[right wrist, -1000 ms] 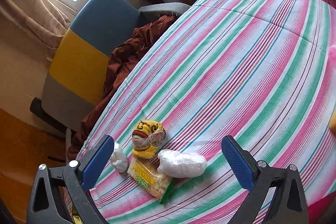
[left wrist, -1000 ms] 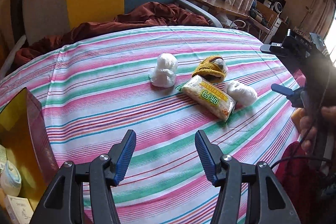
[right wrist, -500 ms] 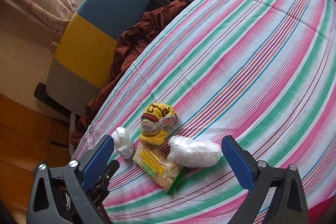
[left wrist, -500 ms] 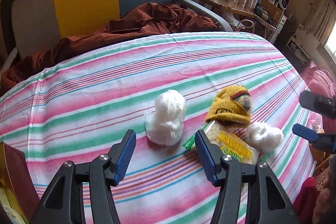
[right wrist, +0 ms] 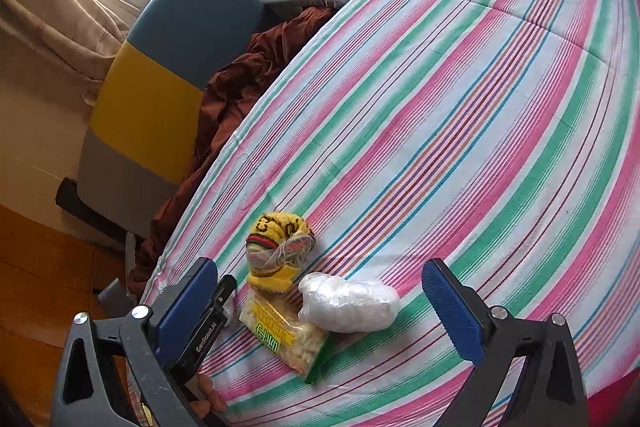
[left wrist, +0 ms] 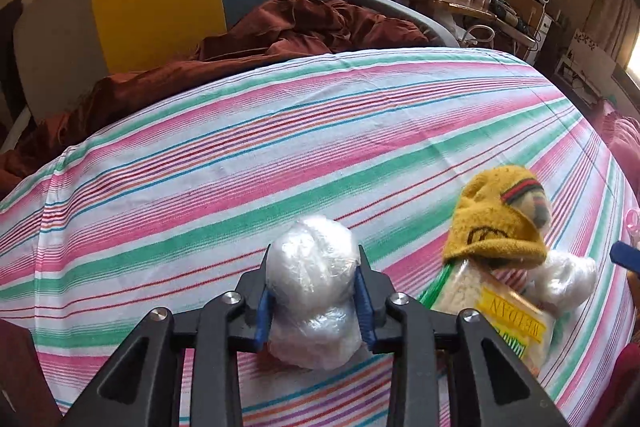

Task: Organize objects
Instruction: 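Close the left tool on the white plastic-wrapped bundle, then grasp the WEIDAN cracker pack with the right tool while the left tool holds the bundle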

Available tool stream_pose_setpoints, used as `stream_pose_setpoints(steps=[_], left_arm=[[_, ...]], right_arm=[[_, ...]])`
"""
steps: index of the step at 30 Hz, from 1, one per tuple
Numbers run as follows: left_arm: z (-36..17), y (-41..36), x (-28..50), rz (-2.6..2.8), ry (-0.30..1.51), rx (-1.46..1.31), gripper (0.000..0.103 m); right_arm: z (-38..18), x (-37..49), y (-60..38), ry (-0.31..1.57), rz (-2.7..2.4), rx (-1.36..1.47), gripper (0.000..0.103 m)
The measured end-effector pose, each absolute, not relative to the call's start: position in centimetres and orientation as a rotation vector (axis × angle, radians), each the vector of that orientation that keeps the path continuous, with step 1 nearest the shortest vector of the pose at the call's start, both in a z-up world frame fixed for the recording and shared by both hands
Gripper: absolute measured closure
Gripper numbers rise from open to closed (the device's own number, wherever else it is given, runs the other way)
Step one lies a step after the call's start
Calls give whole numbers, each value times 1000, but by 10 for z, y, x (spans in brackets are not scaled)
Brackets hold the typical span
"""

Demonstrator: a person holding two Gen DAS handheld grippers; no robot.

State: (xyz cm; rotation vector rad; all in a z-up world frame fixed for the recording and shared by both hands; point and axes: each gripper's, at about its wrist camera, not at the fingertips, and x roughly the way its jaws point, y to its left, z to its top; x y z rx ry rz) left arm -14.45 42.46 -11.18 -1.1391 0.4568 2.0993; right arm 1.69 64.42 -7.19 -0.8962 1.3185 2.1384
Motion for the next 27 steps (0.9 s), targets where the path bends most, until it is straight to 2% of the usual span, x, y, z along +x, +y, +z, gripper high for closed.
stream_pose_setpoints(steps=[5,9,15,18,23,27], left_arm=[[-108,394,-122,2086,379,-1199,70],[-108,375,-92,2071,396,-1196,70],[-107,339,-41,2035,383,-1178,70],[-107,322,-11,2023,413,-1123,70],[-106,299,19,1992,412,-1080,70],[-107,293,17,1978,372,-1078,70]], right_arm=[[-65,7,636,1223,2194,-926,0],[-59,-6,623,1095,2255,-978,0],[-66,-6,628,1083,2195,-1002,0],[-57,-8,621,1019,2247,-973,0],[-44,-39,576,736,2475,-1071,1],[-65,-68,545,457,2485,-1283,3]])
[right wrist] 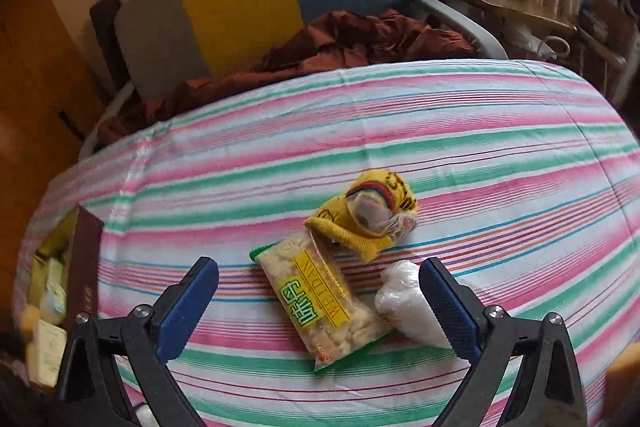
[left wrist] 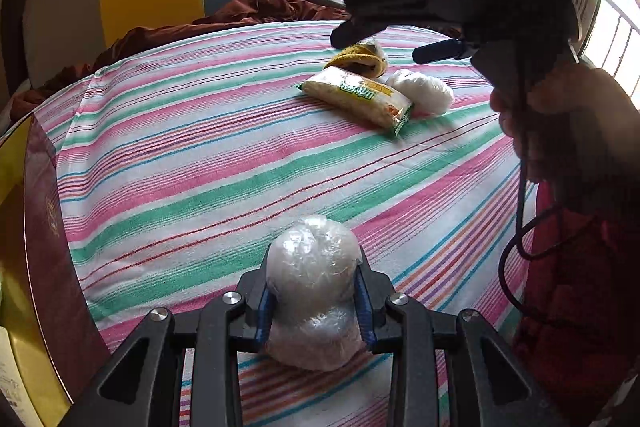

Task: Organize objects
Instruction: 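Grasp the WEIDAN cracker pack with the right tool while the left tool holds the bundle, then carry the white bundle into the gold tray and open the left tool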

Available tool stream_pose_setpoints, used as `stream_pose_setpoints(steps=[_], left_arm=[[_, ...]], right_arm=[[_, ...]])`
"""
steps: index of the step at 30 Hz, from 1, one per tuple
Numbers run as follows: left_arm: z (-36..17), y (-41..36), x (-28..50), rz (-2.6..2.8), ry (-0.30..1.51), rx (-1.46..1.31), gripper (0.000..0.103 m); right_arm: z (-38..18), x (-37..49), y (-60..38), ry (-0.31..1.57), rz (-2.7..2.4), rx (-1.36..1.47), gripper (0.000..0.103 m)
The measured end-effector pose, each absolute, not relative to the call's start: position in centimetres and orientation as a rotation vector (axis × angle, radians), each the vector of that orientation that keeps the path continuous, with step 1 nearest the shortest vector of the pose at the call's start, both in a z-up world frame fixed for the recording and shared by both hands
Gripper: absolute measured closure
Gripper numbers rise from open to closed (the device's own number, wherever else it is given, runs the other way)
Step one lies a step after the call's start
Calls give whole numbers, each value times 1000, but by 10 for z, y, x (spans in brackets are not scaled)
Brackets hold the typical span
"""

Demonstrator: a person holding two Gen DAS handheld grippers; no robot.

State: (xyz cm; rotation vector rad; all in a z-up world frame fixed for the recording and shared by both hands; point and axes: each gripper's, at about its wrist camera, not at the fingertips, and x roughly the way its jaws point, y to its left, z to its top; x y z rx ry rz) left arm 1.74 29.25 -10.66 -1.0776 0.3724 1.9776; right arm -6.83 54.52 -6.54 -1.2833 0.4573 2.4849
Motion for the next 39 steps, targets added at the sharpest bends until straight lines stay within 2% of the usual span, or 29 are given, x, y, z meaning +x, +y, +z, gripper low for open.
stream_pose_setpoints(steps=[2,5,8,10,11,12,14,23,39], left_arm=[[-107,290,18,1976,360,-1064,70],[-110,285,21,1979,346,-1035,70],[-110,282,22,1983,337,-1013,70],[-112,279,22,1985,315,-1003,69],[-112,278,22,1985,301,-998,69],[-113,277,21,1985,291,-994,69],[-113,275,20,1987,280,-990,68],[-111,272,23,1987,276,-974,68],[-113,272,27,2002,324,-929,69]], right_arm=[[-77,-78,540,339,2453,-1351,3],[-90,-86,536,268,2440,-1424,3],[-98,-91,533,157,2412,-1447,10],[-101,-92,529,117,2411,-1475,24],[-104,-93,526,158,2432,-1521,48],[-108,-94,523,176,2431,-1567,56],[-109,-93,516,85,2434,-1580,57],[-113,-88,532,251,2419,-1585,53],[-115,-87,520,123,2414,-1586,53]])
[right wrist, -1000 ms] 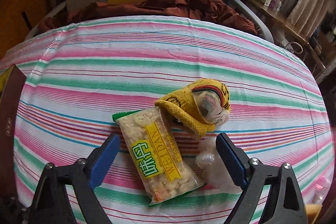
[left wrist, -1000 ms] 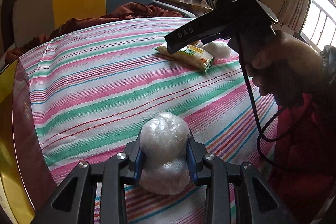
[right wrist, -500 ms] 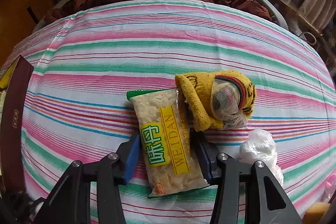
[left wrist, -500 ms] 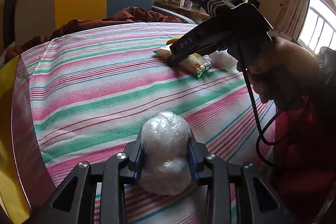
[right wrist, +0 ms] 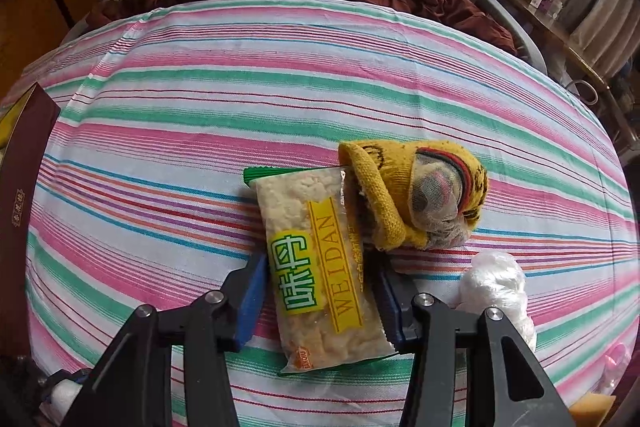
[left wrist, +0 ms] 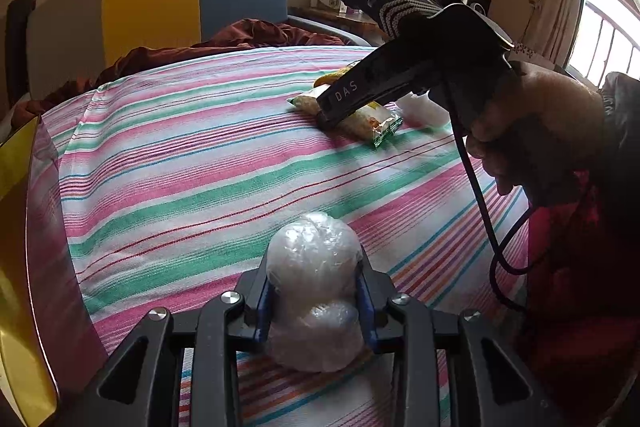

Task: Organize objects
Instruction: 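Carry the white bundle into the gold tray and open the left tool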

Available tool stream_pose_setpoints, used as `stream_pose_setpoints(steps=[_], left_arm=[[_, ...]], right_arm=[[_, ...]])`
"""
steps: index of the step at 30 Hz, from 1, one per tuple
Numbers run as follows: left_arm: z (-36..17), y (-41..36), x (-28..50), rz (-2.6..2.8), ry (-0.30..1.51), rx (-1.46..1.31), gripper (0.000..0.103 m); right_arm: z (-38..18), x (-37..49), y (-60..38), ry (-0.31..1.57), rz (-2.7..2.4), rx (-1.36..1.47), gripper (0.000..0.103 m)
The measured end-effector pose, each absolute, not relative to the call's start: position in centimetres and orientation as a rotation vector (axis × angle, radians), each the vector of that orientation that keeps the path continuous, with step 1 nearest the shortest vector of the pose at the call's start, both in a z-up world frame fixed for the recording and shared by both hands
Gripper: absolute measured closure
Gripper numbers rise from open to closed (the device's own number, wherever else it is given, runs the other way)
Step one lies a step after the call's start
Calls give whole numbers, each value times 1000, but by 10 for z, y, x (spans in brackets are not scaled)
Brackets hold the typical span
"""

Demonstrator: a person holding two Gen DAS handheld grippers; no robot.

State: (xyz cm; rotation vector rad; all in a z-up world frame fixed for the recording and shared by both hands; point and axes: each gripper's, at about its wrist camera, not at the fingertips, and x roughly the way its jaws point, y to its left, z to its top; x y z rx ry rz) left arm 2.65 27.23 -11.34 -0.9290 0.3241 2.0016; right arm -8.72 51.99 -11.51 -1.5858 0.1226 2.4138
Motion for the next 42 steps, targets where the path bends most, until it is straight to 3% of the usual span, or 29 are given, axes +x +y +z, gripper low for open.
stream_pose_setpoints(steps=[13,20,26,34,42], left_arm=[[-109,271,31,2007,354,-954,70],[-41,229,19,2038,144,-906,70],[5,151,-55,2168,-68,-1017,70],[-28,69,-156,2307,-254,-1313,70],[-61,61,-203,2349,-186,-1452,69]], right_arm=[[-114,-85,515,90,2419,-1575,53],[-113,-79,511,60,2426,-1565,54],[-114,-79,511,36,2426,-1562,54],[-115,-81,509,-10,2424,-1556,55],[-114,-80,509,-26,2425,-1557,55]])
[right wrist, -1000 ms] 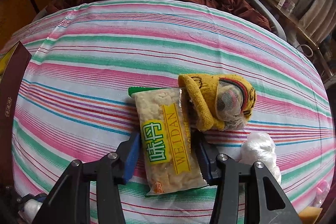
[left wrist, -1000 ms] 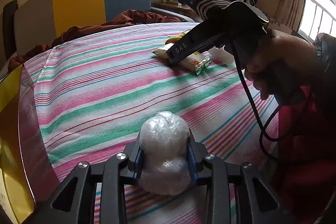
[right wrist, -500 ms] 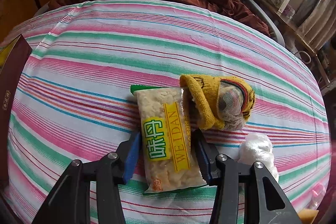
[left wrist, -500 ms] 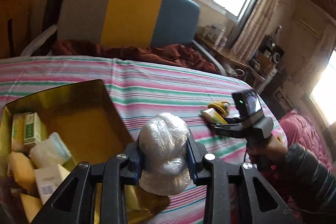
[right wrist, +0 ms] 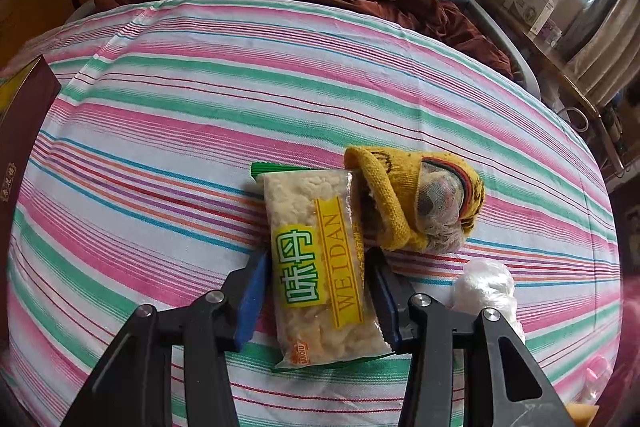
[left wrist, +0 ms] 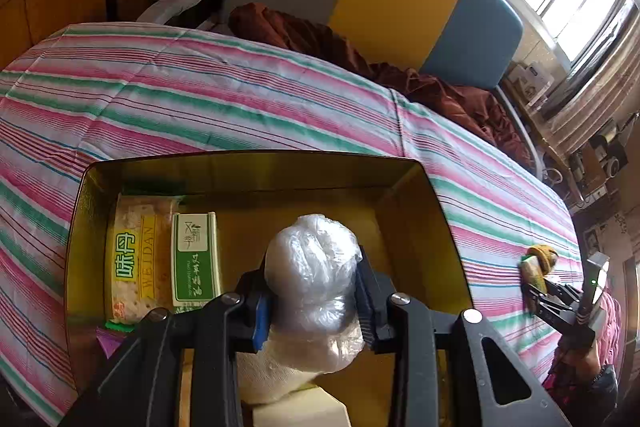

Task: Organize objects
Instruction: 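Carry the white bundle into the gold tray and open the left tool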

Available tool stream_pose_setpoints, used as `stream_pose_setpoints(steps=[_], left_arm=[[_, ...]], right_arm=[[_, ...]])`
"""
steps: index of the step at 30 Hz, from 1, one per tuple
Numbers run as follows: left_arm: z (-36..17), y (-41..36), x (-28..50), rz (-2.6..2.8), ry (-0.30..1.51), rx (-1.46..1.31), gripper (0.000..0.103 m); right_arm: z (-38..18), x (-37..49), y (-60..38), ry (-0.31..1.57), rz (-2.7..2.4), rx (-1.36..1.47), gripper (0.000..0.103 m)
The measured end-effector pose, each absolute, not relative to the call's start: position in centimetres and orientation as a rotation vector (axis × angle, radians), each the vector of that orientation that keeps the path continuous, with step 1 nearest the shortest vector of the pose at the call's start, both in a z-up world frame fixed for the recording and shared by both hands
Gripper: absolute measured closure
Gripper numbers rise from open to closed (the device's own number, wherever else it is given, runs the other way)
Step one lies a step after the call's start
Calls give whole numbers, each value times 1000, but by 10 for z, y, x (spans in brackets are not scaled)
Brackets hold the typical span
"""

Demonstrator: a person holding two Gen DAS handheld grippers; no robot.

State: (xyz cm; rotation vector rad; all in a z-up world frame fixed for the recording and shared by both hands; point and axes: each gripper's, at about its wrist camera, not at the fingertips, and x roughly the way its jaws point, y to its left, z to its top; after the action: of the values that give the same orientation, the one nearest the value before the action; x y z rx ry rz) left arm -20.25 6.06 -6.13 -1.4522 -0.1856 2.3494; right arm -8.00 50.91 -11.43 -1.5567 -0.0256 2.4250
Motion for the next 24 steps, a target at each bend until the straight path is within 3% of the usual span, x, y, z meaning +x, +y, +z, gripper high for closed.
stream_pose_setpoints(steps=[2,6,8,12,19,24], left_arm=[[-72,62,-213,2345,-163,-1500,67],[-89,57,-225,2366,-152,-1573,46],[-87,52,-221,2371,-169,-1562,41],[-73,43,-202,2411,-133,-1489,40],[-45,46,-140,2600,131,-1266,40],[-35,45,-100,2667,140,-1161,40]], right_arm=[[-114,-80,510,-27,2425,-1558,55],[-114,-80,510,-26,2426,-1558,55],[-114,-80,511,-21,2427,-1560,55],[-116,-81,512,-26,2429,-1561,55],[-117,-81,507,-53,2425,-1557,55],[-116,-80,505,-75,2420,-1553,55]])
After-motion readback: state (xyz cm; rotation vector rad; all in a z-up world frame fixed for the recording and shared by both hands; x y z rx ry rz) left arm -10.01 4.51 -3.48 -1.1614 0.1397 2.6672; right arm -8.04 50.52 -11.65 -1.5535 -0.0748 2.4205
